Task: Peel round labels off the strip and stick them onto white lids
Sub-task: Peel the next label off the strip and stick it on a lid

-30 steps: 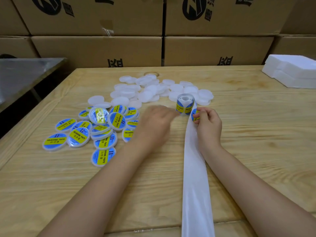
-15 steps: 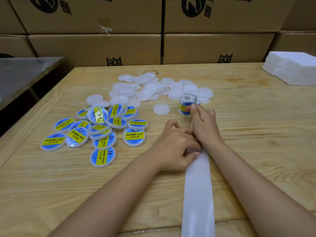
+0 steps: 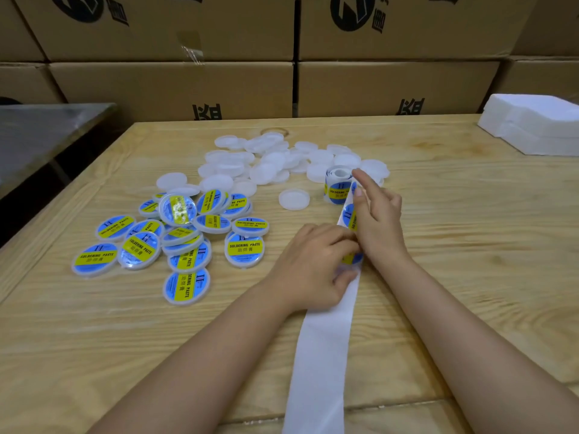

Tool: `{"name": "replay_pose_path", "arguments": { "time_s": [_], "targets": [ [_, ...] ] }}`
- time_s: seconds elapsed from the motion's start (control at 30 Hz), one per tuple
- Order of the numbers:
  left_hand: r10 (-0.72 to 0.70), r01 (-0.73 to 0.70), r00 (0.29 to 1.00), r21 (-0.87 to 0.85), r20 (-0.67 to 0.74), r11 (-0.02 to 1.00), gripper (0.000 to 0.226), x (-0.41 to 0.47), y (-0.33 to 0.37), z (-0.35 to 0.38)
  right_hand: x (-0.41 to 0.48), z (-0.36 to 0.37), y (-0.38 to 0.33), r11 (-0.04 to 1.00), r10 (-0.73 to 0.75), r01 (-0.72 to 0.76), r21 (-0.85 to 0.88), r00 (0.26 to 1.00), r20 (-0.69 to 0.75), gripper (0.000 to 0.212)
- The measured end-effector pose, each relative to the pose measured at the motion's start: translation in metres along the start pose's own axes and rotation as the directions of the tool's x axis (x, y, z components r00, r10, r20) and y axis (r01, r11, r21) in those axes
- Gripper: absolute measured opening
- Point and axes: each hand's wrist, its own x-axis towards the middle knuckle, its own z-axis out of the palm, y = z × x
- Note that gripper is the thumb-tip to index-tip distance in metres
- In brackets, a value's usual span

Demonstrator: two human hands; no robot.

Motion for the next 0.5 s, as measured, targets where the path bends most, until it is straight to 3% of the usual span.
{"name": "replay_pose_path", "arguments": {
  "time_s": [0.1, 0.23, 0.37, 0.5],
  "targets": [
    [-0.106, 0.103, 0.992, 0.042, 0.063, 0.994, 0.061, 0.0, -0.005, 0.006, 0.001, -0.009, -0.003, 0.994, -0.057, 0.046, -0.098, 0.993, -0.108, 0.033],
    [-0.231, 0.239, 0.968, -0.087, 0.098, 0.967, 0.083, 0.002, -0.01, 0.008, -0.004, -0.017, -0.002, 0.943, -0.021, 0.035, -0.33, 0.999, 0.047, 0.02],
    [-0.302, 0.324, 0.943, -0.182, 0.137, 0.928, 0.08, 0.005, -0.012, 0.01, -0.01, -0.017, -0.012, 0.844, 0.025, 0.138, -0.518, 0.955, 0.295, 0.019],
    [-0.339, 0.364, 0.924, -0.139, 0.179, 0.921, 0.072, 0.007, -0.014, 0.012, -0.012, -0.019, -0.016, 0.791, 0.092, 0.197, -0.579, 0.898, 0.431, 0.024]
  ]
}}
